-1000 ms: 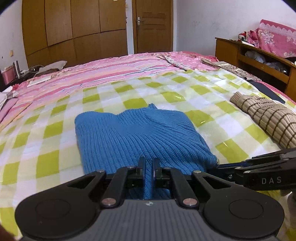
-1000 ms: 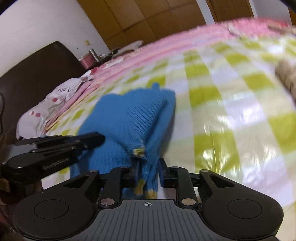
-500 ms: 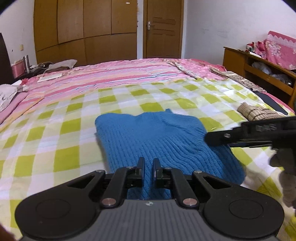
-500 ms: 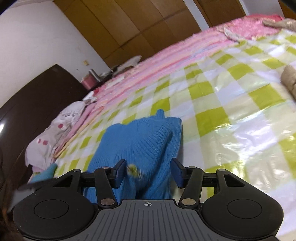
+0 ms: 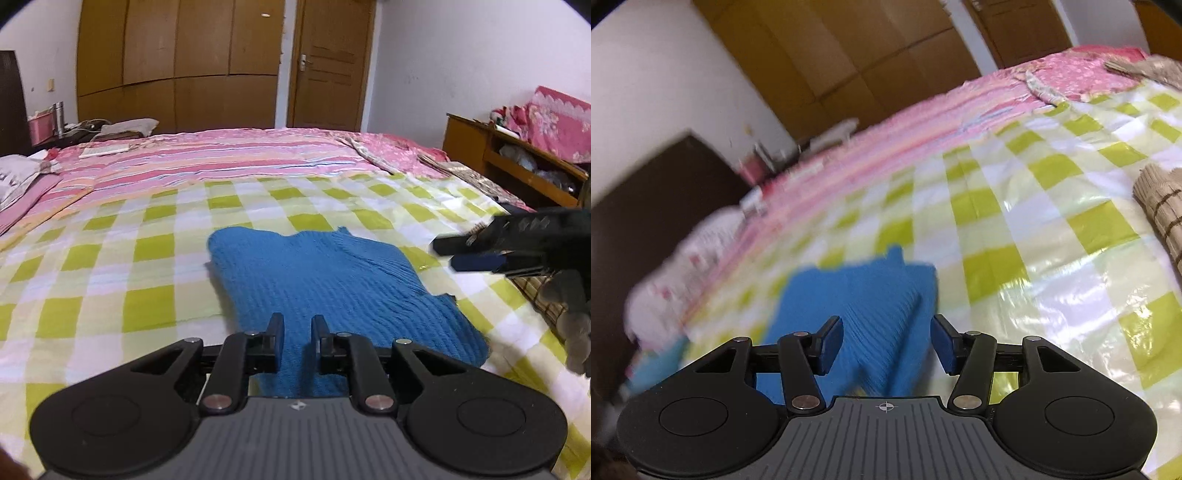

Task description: Fold small clothes

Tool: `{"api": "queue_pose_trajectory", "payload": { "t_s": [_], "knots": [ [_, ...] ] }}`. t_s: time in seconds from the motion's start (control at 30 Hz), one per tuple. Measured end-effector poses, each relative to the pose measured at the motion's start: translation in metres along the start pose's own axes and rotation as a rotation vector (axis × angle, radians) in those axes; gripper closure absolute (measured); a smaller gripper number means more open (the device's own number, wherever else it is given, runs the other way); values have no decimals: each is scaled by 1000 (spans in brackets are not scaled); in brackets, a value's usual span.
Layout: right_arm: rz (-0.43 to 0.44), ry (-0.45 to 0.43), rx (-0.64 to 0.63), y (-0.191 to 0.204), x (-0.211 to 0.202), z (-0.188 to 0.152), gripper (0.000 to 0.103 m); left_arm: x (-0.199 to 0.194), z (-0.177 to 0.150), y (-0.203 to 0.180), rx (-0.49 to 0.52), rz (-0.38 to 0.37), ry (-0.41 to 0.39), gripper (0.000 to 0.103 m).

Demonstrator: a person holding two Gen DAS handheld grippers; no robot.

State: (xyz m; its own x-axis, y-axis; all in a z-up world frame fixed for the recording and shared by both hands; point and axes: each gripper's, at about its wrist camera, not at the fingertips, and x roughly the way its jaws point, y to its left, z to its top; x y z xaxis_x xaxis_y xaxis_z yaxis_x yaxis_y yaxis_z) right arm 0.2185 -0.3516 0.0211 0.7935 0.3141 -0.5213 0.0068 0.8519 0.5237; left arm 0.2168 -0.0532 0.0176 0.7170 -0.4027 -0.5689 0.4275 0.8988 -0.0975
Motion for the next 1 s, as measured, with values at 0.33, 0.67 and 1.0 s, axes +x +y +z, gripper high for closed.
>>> {"api": "queue_pose_trajectory", "payload": {
  "t_s": [0.33, 0.67, 1.0],
  "knots": [
    [-3, 120, 7, 0, 38, -9, 44, 20, -3, 10, -69, -37, 41, 68],
    [71, 178, 62, -17, 56, -18, 37, 34, -7, 17, -82, -36, 43, 46],
    [110, 200, 96, -10, 64, -26, 48, 42, -6, 3, -53, -17, 60, 47]
  ]
}}
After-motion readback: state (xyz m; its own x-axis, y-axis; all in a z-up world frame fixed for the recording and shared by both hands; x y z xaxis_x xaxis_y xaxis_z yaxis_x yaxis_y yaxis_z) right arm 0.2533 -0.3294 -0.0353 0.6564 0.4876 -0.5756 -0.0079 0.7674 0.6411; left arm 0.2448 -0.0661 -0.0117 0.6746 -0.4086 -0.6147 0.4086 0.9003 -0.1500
